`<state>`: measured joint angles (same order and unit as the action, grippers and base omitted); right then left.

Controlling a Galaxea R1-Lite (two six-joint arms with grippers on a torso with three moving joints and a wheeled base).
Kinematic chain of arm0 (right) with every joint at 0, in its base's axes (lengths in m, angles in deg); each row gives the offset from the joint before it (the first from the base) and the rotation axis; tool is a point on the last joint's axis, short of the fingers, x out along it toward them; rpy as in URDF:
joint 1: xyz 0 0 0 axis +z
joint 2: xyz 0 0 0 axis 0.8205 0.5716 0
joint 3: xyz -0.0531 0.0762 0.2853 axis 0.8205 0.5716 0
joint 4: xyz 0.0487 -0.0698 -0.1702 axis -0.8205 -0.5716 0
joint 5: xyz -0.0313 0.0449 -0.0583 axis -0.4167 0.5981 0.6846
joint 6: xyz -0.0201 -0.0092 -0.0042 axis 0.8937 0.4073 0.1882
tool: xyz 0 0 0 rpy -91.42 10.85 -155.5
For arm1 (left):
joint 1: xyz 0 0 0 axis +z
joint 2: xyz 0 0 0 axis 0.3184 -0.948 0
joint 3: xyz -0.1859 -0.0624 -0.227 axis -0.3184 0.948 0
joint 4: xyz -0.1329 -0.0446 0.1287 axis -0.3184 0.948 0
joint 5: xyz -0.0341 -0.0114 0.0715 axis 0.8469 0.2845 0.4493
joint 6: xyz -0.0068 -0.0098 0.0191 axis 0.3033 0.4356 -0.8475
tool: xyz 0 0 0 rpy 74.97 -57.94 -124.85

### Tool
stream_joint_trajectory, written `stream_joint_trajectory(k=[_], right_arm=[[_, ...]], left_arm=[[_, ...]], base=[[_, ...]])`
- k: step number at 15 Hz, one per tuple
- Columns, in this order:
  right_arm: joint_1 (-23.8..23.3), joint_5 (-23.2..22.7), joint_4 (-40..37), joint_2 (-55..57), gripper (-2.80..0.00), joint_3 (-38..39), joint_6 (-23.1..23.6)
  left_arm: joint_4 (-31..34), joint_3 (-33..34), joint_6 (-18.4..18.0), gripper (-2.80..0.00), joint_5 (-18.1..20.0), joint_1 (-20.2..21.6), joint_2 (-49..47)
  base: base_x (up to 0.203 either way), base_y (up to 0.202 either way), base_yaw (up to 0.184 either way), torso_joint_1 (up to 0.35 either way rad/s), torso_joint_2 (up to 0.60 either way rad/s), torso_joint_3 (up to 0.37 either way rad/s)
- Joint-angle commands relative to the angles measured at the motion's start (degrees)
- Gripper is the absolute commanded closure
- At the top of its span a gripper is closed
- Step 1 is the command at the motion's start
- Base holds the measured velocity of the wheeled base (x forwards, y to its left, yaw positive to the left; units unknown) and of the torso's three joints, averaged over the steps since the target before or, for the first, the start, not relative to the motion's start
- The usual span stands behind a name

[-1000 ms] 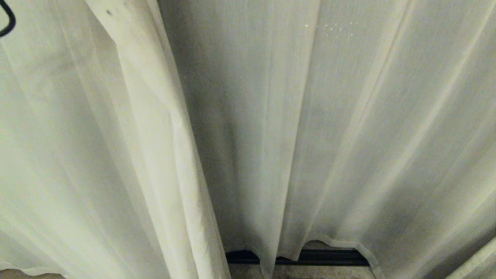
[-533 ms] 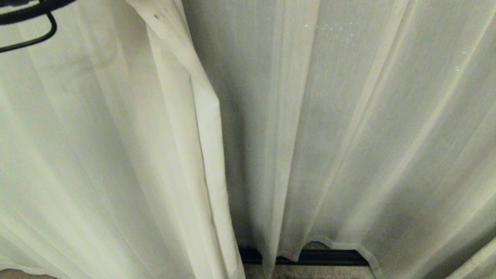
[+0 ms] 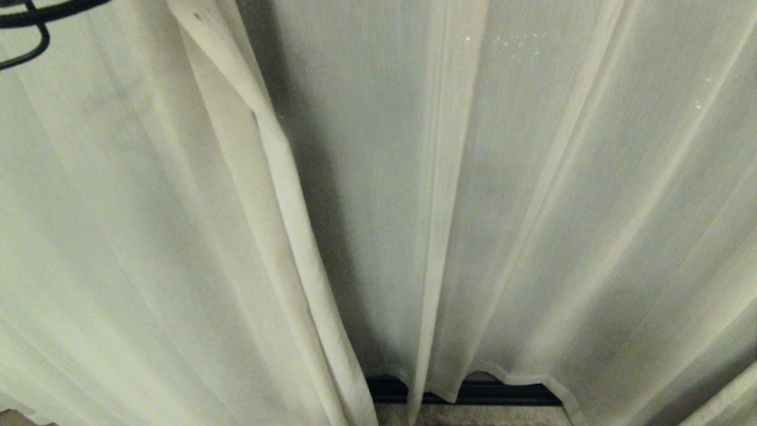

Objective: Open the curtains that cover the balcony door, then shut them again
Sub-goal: Close the inner curtains on both sides

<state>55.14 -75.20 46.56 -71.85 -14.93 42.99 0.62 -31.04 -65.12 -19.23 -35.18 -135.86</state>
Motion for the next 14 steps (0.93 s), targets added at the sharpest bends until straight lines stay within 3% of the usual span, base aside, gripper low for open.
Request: stream_joint_trajectory(k=[1, 7, 14], right_arm=[[0.0, 0.0, 0.0, 0.0, 0.0, 0.0, 0.0], [0.0, 0.0, 0.0, 0.0, 0.0, 0.0, 0.0], [0.0, 0.0, 0.0, 0.0, 0.0, 0.0, 0.0]], left_arm=[[-0.3, -0.3, 0.1, 0.0, -0.2, 3.6, 0.2], [-0.2, 0.0, 0.4, 0.0, -1.1, 13.6, -0.2], [-0.3, 0.3, 0.4, 0.0, -1.2, 15.2, -0.2]], base=[[0.0, 0.0, 0.0, 0.0, 0.0, 0.0], [0.0, 0.0, 0.0, 0.0, 0.0, 0.0], [0.0, 0.0, 0.0, 0.0, 0.0, 0.0]])
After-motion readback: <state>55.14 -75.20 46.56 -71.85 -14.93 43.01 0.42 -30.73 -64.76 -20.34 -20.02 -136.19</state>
